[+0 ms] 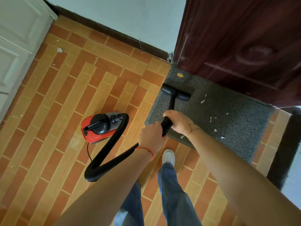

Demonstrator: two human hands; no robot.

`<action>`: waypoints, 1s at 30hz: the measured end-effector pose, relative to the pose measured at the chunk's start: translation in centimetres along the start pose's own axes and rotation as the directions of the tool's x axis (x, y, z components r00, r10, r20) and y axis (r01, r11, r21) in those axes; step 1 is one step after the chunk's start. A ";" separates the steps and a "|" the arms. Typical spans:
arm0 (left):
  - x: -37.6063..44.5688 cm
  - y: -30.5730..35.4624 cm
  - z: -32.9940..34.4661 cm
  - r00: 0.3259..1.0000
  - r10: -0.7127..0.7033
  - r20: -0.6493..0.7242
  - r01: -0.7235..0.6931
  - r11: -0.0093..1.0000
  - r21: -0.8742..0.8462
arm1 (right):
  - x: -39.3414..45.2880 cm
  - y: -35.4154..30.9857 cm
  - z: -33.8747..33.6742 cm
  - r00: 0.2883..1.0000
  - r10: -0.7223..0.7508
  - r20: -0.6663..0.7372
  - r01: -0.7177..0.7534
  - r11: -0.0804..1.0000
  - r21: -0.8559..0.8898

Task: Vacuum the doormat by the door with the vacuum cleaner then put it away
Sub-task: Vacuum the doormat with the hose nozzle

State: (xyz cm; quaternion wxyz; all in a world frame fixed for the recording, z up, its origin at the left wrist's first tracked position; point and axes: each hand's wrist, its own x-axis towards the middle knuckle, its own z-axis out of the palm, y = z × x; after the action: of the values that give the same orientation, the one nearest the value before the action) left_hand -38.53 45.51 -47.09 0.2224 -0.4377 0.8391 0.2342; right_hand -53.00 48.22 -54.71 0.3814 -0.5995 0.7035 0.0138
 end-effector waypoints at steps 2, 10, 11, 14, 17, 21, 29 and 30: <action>1.1 1.2 0.2 1.000 -0.012 0.001 0.012 1.000 -0.020 | 0.4 1.2 -0.8 1.000 -0.004 0.010 0.004 1.000 -0.001; 4.0 4.3 0.3 1.000 -0.026 0.010 0.026 0.999 -0.033 | 0.3 3.2 -3.4 0.995 -0.079 0.055 0.089 0.971 -0.221; 4.1 4.5 0.2 0.999 -0.033 0.010 0.033 0.999 -0.039 | 0.3 3.2 -3.5 0.997 -0.070 0.044 0.078 0.971 -0.228; 4.4 4.5 -0.3 0.998 -0.052 0.031 0.053 0.998 -0.042 | 0.3 2.8 -3.7 0.999 -0.041 0.033 0.047 0.980 -0.193; 3.9 3.7 -0.7 0.998 -0.042 0.048 0.043 0.999 -0.018 | 0.0 2.1 -3.3 0.999 -0.030 0.033 0.034 0.988 -0.150; 1.9 2.1 -0.7 0.999 -0.021 0.043 0.022 1.000 -0.017 | -1.0 0.3 -2.1 0.998 -0.047 0.032 0.050 0.995 -0.090; -5.3 -1.4 1.2 0.999 0.015 0.037 -0.018 0.998 0.068 | -4.8 -5.1 2.3 0.996 -0.081 0.041 0.084 0.994 -0.074; -6.3 -1.8 1.7 0.999 0.020 0.041 -0.023 0.997 0.076 | -5.4 -5.8 3.0 0.995 -0.091 0.040 0.094 0.992 -0.087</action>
State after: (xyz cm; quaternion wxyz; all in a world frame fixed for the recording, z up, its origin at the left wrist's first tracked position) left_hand -33.42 49.56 -45.12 0.2532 -0.4150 0.8475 0.2130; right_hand -46.56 52.50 -51.29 0.3672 -0.6474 0.6668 0.0380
